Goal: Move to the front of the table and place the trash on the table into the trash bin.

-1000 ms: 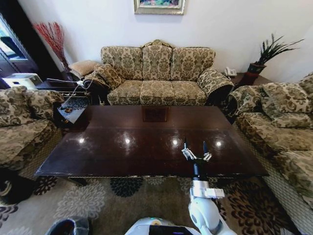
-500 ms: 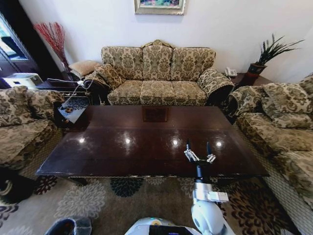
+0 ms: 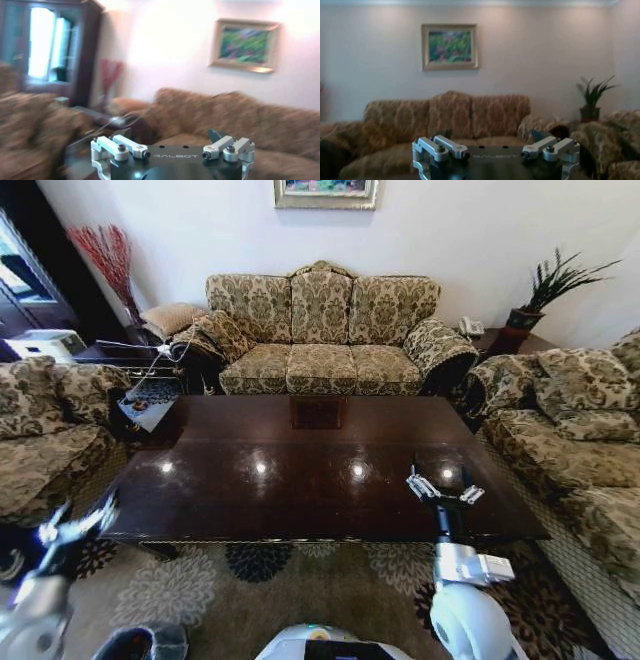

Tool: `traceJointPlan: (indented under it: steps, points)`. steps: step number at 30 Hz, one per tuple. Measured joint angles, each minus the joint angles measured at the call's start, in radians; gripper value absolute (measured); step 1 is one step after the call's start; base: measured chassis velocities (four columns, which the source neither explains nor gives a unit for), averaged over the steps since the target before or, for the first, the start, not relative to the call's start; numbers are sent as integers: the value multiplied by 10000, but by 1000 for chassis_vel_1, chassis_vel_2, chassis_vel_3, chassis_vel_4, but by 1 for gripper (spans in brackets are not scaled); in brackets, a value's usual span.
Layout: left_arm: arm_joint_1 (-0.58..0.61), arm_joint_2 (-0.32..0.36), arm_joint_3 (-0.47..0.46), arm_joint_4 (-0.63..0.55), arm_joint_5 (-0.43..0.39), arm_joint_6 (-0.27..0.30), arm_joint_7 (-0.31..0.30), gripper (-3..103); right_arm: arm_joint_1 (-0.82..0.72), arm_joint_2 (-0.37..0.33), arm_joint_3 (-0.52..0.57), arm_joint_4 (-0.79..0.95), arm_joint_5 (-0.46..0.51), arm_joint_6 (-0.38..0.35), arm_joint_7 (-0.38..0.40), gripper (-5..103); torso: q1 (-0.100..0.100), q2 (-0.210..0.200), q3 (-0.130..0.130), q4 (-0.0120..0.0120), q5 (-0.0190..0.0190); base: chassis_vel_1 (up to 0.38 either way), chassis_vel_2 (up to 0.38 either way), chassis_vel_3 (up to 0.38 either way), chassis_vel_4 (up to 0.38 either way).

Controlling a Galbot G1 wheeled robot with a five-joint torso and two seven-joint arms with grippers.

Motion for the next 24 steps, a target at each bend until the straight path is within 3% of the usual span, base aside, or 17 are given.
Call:
traceJointPlan:
  steps: [2, 4, 5, 9, 12, 24]
  points:
    - [80, 29, 527, -962, 461, 432, -512, 100, -499, 133, -62, 159, -339, 16, -286, 100, -1, 0, -1, 0, -2, 0, 0, 0, 0]
    - [206, -36, 1092, -1519, 1021, 600, -639, 100, -935, 476, -236, 318, -727, 158, -899, 100, -1, 0, -1, 1, -2, 0, 0, 0, 0]
    - [206, -36, 1092, -1519, 1021, 600, -639, 100, -935, 476, -236, 318, -727, 158, -899, 100, -1, 0, -1, 1, -2, 0, 0, 0, 0]
    - [377, -292, 1960, -1729, 1833, 608, -588, 100, -1325, 725, -377, 206, -1003, 1000, -2722, 100, -1, 0, -1, 4, -6, 0, 0, 0, 0]
    - [362, -325, 2236, -1729, 1903, 626, -547, 100, -1419, 834, -339, 195, -1108, 1299, -3159, 100, -1, 0, -1, 3, -6, 0, 0, 0, 0]
    - [326, -403, 2530, -1717, 1986, 715, -529, 100, -1473, 984, -303, 282, -1135, 1373, -3126, 100, -1, 0, -1, 3, -5, 0, 0, 0, 0]
